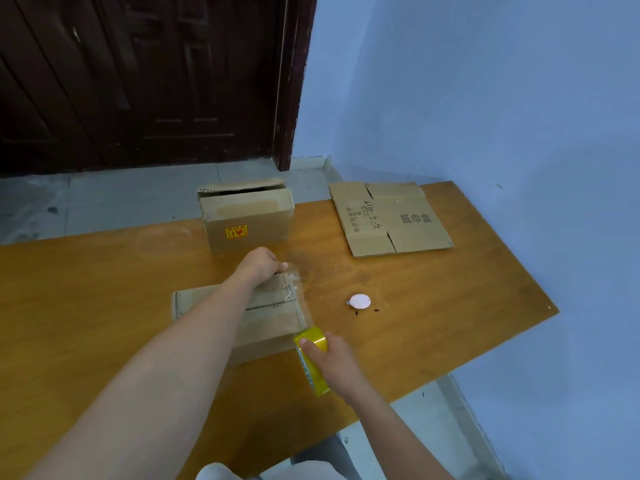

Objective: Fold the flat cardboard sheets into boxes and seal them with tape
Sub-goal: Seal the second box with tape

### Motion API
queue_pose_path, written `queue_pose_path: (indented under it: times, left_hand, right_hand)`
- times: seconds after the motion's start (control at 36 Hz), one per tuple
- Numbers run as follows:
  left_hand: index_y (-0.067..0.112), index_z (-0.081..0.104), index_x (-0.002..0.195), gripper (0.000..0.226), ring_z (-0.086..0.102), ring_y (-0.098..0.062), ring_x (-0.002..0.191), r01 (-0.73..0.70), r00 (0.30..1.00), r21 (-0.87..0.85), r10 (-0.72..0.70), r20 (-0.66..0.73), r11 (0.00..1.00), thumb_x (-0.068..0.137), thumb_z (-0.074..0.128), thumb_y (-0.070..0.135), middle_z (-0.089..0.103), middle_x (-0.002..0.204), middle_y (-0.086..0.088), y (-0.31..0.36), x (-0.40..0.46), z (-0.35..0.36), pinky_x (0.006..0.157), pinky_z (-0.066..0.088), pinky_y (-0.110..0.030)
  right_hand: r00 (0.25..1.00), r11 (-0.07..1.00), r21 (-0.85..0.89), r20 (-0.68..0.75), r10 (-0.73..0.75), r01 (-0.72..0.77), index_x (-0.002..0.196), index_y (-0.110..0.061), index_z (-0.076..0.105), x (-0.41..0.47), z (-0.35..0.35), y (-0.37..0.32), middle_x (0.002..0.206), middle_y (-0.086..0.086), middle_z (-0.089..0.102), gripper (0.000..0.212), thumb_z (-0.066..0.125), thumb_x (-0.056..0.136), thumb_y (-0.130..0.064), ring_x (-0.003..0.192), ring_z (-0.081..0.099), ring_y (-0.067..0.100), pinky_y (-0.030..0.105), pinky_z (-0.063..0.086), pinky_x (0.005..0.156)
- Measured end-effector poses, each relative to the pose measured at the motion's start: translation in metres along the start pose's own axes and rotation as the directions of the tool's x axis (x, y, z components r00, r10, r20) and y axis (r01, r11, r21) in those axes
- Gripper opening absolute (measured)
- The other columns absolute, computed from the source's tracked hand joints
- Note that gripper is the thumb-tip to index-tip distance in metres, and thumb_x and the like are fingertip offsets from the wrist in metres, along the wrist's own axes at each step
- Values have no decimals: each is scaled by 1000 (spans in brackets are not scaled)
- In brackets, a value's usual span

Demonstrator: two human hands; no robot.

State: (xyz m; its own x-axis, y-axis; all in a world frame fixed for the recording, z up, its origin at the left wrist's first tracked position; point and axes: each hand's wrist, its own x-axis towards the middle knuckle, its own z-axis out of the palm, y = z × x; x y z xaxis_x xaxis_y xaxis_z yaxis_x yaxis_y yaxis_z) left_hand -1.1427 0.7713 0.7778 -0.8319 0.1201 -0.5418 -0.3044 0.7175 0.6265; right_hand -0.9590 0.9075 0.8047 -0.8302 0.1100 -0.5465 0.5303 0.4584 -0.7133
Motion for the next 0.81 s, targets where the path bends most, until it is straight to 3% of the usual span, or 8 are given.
queue_pose_path:
  times: [0.14, 0.25, 0.39, 0.47, 0.56, 0.69, 0.75, 0.81]
  left_hand:
    - [7, 70, 103, 34, 56, -27, 106, 46, 995, 47, -50, 89, 998, 87, 65, 36, 63, 110, -10, 1, 1, -6, 93, 45, -37]
    - [8, 64, 118, 40, 54, -30, 113, 106, 982, 181, -131, 136, 978, 91, 59, 37, 59, 123, -12, 6, -3, -9, 100, 43, -41]
    - [6, 56, 126, 42, 53, -29, 116, 126, 967, 356, -195, 164, 926, 98, 45, 36, 53, 131, -12, 16, -8, -14, 97, 43, -38]
    - [5, 43, 137, 53, 47, -30, 125, 167, 927, 436, -292, 236, 884, 101, 31, 42, 44, 141, -11, 12, -5, -17, 105, 37, -42]
    - [4, 45, 136, 56, 50, -30, 122, 239, 897, 374, -351, 269, 896, 100, 32, 45, 48, 137, -12, 11, -8, -17, 105, 37, -43]
    - [-1, 43, 136, 43, 42, -30, 130, 235, 963, 263, -262, 69, 936, 103, 29, 22, 40, 145, -15, 5, -14, -7, 104, 33, -37]
    - [3, 51, 130, 36, 49, -32, 122, 225, 972, 111, -215, -93, 968, 99, 40, 18, 49, 137, -16, -6, -9, -5, 94, 41, -35]
    - [11, 55, 125, 31, 55, -31, 112, 71, 937, -45, -82, -340, 996, 95, 47, 16, 57, 126, -10, -16, -11, -3, 87, 45, -35]
  right_hand:
    - [1000, 1000, 3, 27, 0, 0, 100, -17, 61, 3, -1, 2, 95, 0, 66, 32, 55, 89, -47, 94, 64, 21, 44, 52, 89]
    - [999, 1000, 21, 48, 5, -6, 104, -16, 59, 5, -3, 3, 99, -1, 64, 33, 54, 90, -46, 99, 62, 21, 40, 51, 91]
    - [999, 999, 46, 45, -5, 3, 92, -16, 63, 11, -1, 5, 81, -4, 62, 26, 57, 90, -42, 80, 60, 16, 30, 47, 73]
    - [998, 998, 58, 58, -16, 13, 101, -10, 64, 14, 0, 9, 84, -2, 62, 37, 57, 87, -45, 82, 60, 18, 33, 47, 75]
    - [997, 997, 70, 71, -30, 25, 101, -12, 64, 15, 0, 12, 84, -5, 62, 35, 57, 89, -43, 82, 59, 15, 32, 46, 75]
    - [993, 990, 124, 83, -79, 68, 91, -17, 62, 20, -7, 14, 82, 1, 63, 20, 58, 91, -36, 79, 61, 20, 36, 49, 72]
    - [993, 986, 144, 77, -92, 80, 88, -19, 62, 23, -12, 13, 81, 3, 64, 15, 59, 91, -33, 77, 63, 21, 36, 51, 70]
    - [992, 984, 145, 63, -113, 103, 82, -22, 60, 28, -18, 10, 74, 0, 62, 12, 60, 91, -30, 69, 61, 16, 29, 50, 64]
